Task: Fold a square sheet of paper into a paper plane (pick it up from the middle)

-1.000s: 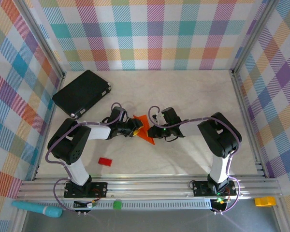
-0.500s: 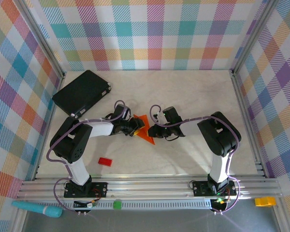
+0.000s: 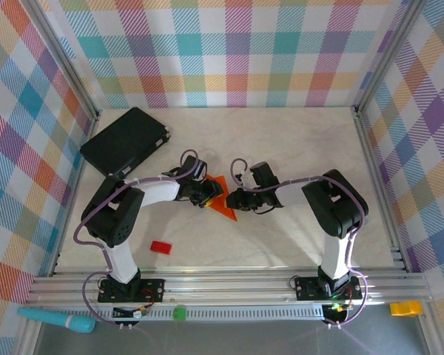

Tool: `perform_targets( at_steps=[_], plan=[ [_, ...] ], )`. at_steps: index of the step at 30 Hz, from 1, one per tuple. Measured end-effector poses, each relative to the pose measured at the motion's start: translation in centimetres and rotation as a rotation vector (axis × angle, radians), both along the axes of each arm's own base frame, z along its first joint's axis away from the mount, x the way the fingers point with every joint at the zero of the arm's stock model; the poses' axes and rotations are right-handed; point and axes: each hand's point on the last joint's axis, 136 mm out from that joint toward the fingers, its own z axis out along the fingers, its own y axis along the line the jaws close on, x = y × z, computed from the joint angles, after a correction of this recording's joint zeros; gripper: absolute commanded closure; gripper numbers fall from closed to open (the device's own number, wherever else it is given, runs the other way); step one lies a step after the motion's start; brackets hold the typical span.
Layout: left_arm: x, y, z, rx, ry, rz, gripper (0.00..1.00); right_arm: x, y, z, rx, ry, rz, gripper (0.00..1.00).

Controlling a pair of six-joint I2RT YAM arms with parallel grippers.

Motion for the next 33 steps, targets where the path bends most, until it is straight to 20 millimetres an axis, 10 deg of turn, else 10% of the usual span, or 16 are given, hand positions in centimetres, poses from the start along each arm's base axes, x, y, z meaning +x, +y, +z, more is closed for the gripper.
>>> perform_targets(
  at_steps=[22,33],
  plan=[
    [0.1,0.1,0.6,0.031,0.004,-0.027,0.51,0.3,-0.5,-0.5,0.041,0.139,-0.012,0.90],
    [2.1,-1.7,5.5,-0.112,-0.165,-0.053,0.70,0.4,-0.6,-0.5,0.075,0.238,-0.011,0.92]
  ],
)
